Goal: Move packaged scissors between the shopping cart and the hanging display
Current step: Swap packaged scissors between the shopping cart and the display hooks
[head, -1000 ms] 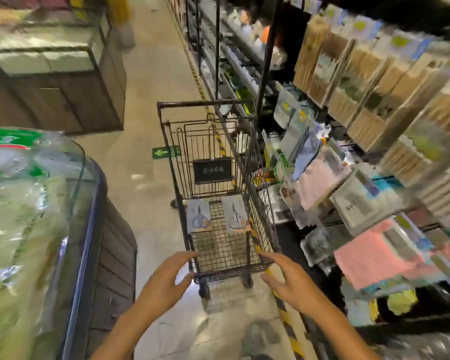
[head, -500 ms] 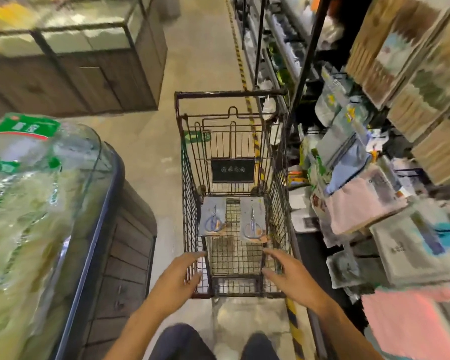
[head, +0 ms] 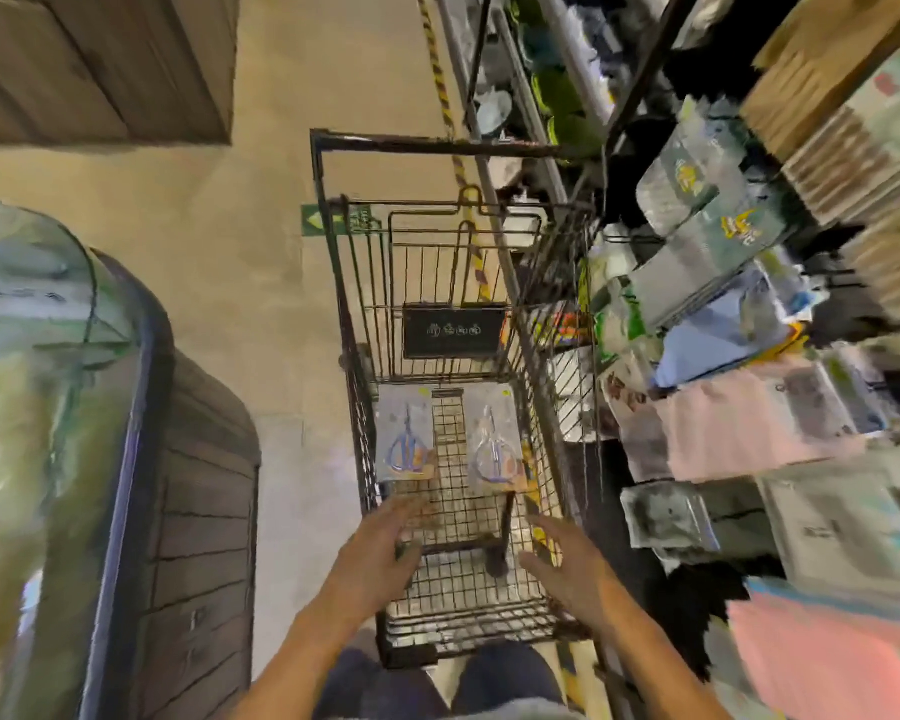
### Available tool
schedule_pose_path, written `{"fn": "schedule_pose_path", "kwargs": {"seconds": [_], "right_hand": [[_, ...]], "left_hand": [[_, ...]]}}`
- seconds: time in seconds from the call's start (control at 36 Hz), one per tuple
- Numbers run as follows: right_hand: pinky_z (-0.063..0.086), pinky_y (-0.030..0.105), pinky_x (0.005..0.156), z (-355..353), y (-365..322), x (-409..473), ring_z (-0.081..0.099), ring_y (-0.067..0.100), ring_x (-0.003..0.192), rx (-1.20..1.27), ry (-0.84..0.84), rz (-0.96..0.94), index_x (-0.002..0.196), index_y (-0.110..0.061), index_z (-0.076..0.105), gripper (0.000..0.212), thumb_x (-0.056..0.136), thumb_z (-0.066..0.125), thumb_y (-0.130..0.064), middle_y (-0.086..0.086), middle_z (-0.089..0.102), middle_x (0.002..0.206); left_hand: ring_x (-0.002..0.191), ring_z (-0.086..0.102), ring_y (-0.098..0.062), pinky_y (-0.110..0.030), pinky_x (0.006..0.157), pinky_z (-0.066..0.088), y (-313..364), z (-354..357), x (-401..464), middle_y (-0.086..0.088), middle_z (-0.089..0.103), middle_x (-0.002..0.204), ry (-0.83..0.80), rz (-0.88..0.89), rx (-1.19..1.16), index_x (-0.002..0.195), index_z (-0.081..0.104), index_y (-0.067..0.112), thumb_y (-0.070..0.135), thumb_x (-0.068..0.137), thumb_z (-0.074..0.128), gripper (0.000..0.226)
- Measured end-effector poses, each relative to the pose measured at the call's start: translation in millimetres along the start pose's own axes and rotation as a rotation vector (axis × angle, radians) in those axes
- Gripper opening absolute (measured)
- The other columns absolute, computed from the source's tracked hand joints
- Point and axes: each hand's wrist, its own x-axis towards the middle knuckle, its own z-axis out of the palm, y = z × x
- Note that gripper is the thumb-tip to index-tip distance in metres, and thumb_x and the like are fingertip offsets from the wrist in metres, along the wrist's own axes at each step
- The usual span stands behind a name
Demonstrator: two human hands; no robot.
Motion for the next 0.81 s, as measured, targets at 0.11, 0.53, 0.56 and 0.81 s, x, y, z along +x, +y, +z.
{"fn": "schedule_pose_path", "kwargs": {"seconds": [0.11, 0.53, 0.56, 0.81], "right_hand": [[0.036, 0.021, 0.106, 3.0, -15.8, 25.1, 0.046, 0.016, 0.136, -0.010, -0.009, 0.076, 0.143, -0.019, 0.051, 0.054, 0.095, 0.067, -0.036, -0.007, 0.046, 0.139], [0.043, 0.040, 0.111, 19.6, 42.2, 158.9, 0.050, 0.024, 0.135, 0.123, -0.068, 0.195, 0.148, -0.017, 0.045, 0.058, 0.095, 0.067, -0.029, 0.006, 0.051, 0.148], [0.049, 0.041, 0.105, 24.0, 52.0, 170.2, 0.056, 0.026, 0.128, 0.133, -0.071, 0.206, 0.146, -0.015, 0.046, 0.056, 0.096, 0.067, -0.027, 0.009, 0.057, 0.140], [0.046, 0.032, 0.101, 69.6, 119.6, 278.6, 0.056, 0.019, 0.122, 0.131, -0.060, 0.240, 0.144, -0.018, 0.050, 0.063, 0.087, 0.071, -0.037, 0.000, 0.058, 0.134]], "left_hand": [[0.138, 0.040, -0.016, -0.034, 0.116, 0.035, -11.5, -8.2, 34.8, 0.005, 0.043, 0.151, -0.084, 0.025, 0.014, 0.150, 0.041, 0.025, 0.029, 0.096, 0.053, 0.056], [0.139, 0.037, -0.009, -0.017, 0.113, 0.018, -55.5, 47.9, 150.5, 0.011, 0.042, 0.148, -0.104, -0.032, 0.095, 0.143, 0.050, 0.026, 0.015, 0.090, 0.070, 0.058], [0.139, 0.038, -0.012, -0.016, 0.112, 0.016, -60.4, 55.9, 158.8, 0.009, 0.043, 0.148, -0.105, -0.052, 0.097, 0.144, 0.050, 0.025, 0.015, 0.091, 0.070, 0.058], [0.138, 0.038, -0.015, -0.016, 0.113, 0.024, -107.7, 124.7, 215.5, 0.004, 0.042, 0.149, -0.137, -0.174, 0.114, 0.146, 0.047, 0.025, 0.015, 0.092, 0.065, 0.058]]}}
